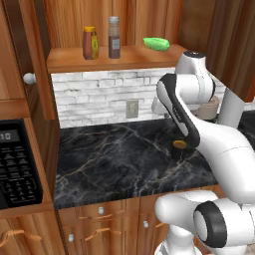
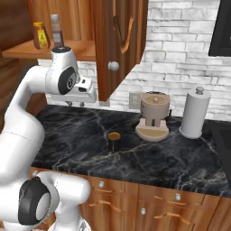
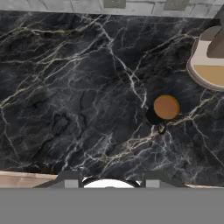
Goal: Pick the cinnamon and honey bottle from the cabinet and place them next to the mug.
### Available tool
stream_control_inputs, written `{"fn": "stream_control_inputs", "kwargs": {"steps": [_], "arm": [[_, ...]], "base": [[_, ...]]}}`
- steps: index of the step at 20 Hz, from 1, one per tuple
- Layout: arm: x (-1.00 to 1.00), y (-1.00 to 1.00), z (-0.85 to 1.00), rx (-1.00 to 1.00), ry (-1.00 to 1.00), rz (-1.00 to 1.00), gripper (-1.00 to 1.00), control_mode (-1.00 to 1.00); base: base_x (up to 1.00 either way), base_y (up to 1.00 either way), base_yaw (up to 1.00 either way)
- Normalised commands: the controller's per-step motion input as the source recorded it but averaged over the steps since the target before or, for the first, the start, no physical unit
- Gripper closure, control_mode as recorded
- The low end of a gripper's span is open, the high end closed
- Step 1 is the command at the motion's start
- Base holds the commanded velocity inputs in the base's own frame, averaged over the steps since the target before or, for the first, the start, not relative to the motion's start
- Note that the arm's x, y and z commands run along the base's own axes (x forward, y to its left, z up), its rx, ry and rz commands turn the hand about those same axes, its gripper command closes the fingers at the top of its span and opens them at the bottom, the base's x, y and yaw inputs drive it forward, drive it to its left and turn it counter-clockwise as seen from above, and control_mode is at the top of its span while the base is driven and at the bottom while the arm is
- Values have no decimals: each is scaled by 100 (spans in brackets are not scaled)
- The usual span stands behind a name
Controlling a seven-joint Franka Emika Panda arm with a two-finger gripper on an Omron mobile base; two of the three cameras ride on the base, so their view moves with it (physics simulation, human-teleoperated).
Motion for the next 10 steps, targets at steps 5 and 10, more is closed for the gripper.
{"fn": "stream_control_inputs", "kwargs": {"steps": [5,10], "arm": [[-48,31,7,-3,-24,3,-100,-100],[-58,33,61,0,-32,0,-100,-100]], "base": [[0,0,0],[0,0,0]]}}
